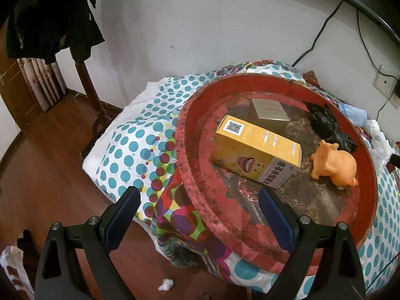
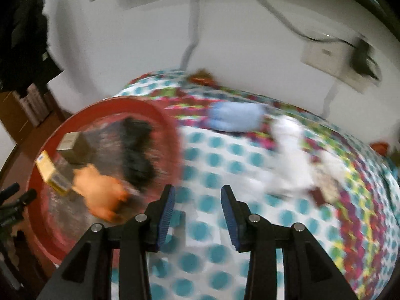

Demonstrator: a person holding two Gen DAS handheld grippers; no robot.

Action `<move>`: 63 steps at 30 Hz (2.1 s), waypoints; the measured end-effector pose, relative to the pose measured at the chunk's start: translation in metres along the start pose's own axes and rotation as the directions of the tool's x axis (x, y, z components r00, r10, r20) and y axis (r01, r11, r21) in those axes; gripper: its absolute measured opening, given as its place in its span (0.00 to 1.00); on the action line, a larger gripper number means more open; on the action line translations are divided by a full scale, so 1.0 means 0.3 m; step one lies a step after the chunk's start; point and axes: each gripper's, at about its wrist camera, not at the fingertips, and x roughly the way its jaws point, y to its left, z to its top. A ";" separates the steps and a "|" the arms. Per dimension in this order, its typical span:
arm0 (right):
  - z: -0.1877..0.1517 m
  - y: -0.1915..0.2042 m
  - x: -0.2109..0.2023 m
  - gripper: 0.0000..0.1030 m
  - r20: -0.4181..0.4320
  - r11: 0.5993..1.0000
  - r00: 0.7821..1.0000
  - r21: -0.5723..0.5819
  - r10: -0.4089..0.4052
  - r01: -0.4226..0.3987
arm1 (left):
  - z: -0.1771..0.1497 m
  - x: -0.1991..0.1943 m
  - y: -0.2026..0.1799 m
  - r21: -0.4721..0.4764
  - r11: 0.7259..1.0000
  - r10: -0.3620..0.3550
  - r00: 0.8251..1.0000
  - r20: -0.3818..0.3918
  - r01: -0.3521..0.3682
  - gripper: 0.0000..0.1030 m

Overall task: Organize objects
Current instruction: 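Release the black bag onto the tray and withdraw the right gripper, then grasp the cream printed box with the right gripper, then grasp the clear plastic bag with the left gripper while the right holds the cream box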

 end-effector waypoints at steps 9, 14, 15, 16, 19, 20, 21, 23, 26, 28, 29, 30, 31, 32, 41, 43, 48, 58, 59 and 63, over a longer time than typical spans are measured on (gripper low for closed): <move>-0.115 -0.378 0.023 0.38 -0.052 0.993 0.996 0.095 -0.066 0.071 | -0.008 -0.020 -0.049 0.066 0.998 -0.017 0.999 0.043 0.014 0.92; -0.131 -0.452 0.072 0.38 -0.059 0.995 0.996 0.072 -0.059 0.063 | -0.013 -0.019 -0.069 0.073 0.996 -0.050 0.998 0.043 0.046 0.92; -0.128 -0.458 0.084 0.38 -0.061 0.996 0.997 0.067 -0.055 0.059 | -0.014 -0.020 -0.071 0.073 0.996 -0.051 0.998 0.043 0.048 0.92; -0.124 -0.464 0.099 0.38 -0.062 0.997 0.997 0.059 -0.051 0.054 | -0.016 -0.021 -0.075 0.075 0.996 -0.053 0.998 0.044 0.050 0.92; -0.109 -0.480 0.137 0.38 -0.061 0.998 0.997 0.039 -0.053 0.055 | -0.018 -0.025 -0.087 0.081 0.995 -0.065 0.997 0.046 0.061 0.92; -0.103 -0.486 0.149 0.38 -0.061 0.998 0.996 0.038 -0.057 0.060 | -0.020 -0.027 -0.092 0.084 0.994 -0.068 0.997 0.049 0.063 0.93; -0.099 -0.491 0.157 0.38 -0.061 0.997 0.996 0.038 -0.059 0.061 | -0.021 -0.027 -0.097 0.089 0.994 -0.071 0.996 0.050 0.067 0.93; -0.086 -0.504 0.172 0.38 -0.054 0.998 0.997 0.037 -0.056 0.058 | -0.023 -0.025 -0.106 0.090 0.993 -0.085 0.995 0.044 0.081 0.93; -0.066 -0.511 0.194 0.38 -0.055 0.998 0.997 0.013 -0.056 0.056 | -0.026 -0.020 -0.115 0.084 0.991 -0.112 0.993 0.036 0.108 0.93; -0.050 -0.511 0.210 0.38 -0.055 0.999 0.997 -0.002 -0.051 0.050 | -0.030 -0.025 -0.123 0.096 0.991 -0.097 0.994 0.051 0.091 0.93; -0.041 -0.508 0.219 0.38 -0.057 0.999 0.997 -0.009 -0.047 0.046 | -0.032 -0.028 -0.126 0.108 0.991 -0.091 0.994 0.059 0.084 0.93; -0.033 -0.505 0.224 0.38 -0.056 0.999 0.997 -0.015 -0.045 0.044 | -0.033 -0.033 -0.132 0.125 0.989 -0.085 0.994 0.068 0.076 0.93; -0.024 -0.501 0.230 0.38 -0.054 0.999 0.998 -0.019 -0.040 0.039 | -0.033 -0.038 -0.132 0.131 0.989 -0.083 0.994 0.077 0.073 0.93; -0.019 -0.495 0.235 0.38 -0.050 0.999 0.998 -0.026 -0.034 0.033 | -0.034 -0.044 -0.134 0.137 0.988 -0.084 0.992 0.089 0.072 0.94; -0.046 -0.483 0.222 0.29 0.001 0.999 1.000 -0.040 -0.031 0.031 | -0.038 -0.033 -0.166 0.154 0.985 -0.094 0.994 0.063 0.083 0.96; -0.060 -0.487 0.209 0.29 0.003 0.999 1.000 -0.028 -0.022 0.023 | -0.041 -0.038 -0.183 0.164 0.982 -0.107 0.993 0.059 0.096 0.96; -0.104 -0.495 0.172 0.29 0.003 1.000 1.000 -0.015 -0.024 0.024 | -0.049 -0.071 -0.261 0.235 0.965 -0.132 0.989 0.063 0.114 0.96; -0.200 -0.517 0.087 0.29 0.002 1.000 1.000 -0.002 -0.031 0.031 | -0.058 -0.159 -0.542 0.392 0.895 -0.256 0.965 0.054 0.215 0.97; -0.211 -0.519 0.079 0.29 0.002 0.999 0.999 0.000 -0.034 0.034 | -0.056 -0.165 -0.588 0.413 0.880 -0.276 0.960 0.042 0.235 0.97; -0.223 -0.526 0.066 0.29 0.002 0.999 0.999 0.006 -0.035 0.035 | -0.054 -0.181 -0.754 0.491 0.824 -0.330 0.944 0.015 0.281 0.98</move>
